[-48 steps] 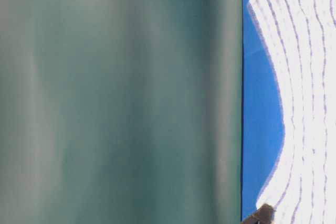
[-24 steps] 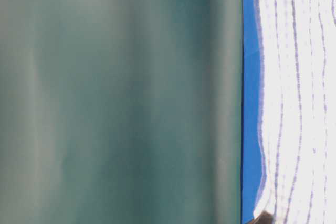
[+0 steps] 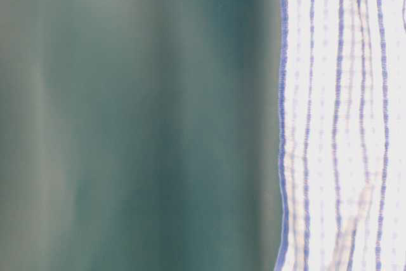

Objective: Fold the blue towel.
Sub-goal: 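Lift the top corners and fold them down toward the bottom edge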

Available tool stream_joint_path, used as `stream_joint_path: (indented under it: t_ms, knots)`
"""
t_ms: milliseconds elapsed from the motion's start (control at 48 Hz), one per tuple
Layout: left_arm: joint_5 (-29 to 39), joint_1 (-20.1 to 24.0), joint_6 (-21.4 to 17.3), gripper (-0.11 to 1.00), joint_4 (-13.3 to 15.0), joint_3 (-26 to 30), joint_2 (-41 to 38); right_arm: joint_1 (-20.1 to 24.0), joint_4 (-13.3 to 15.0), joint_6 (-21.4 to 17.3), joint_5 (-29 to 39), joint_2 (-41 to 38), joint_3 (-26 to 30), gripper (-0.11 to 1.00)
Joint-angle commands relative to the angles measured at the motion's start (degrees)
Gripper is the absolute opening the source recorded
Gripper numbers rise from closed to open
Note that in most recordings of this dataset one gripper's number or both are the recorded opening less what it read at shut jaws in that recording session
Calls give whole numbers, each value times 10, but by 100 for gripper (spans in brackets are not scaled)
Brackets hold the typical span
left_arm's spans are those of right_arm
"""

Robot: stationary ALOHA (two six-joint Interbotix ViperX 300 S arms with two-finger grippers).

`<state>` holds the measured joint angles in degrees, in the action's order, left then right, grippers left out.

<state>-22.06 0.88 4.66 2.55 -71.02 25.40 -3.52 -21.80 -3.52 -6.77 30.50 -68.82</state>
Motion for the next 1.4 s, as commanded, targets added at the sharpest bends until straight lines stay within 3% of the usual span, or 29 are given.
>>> stream_joint_path:
  t_ms: [0,209,730,1230,1314,1376]
  knots:
    - [-2,-16,5,3,0,-1,16,22,-17,1,2,3,6,5]
    - [-1,-40,27,3,1,-9,24,59,-43,1,0,-6,7,5]
    - [-1,-98,29,3,1,-4,-11,98,-48,1,-1,-62,25,5]
    - [-1,-102,31,4,1,13,-66,130,-55,1,0,-134,52,5]
    - [-1,-104,33,7,1,18,-70,133,-59,1,2,-134,52,9]
    - [-1,-107,37,15,0,21,-73,138,-59,1,4,-134,52,14]
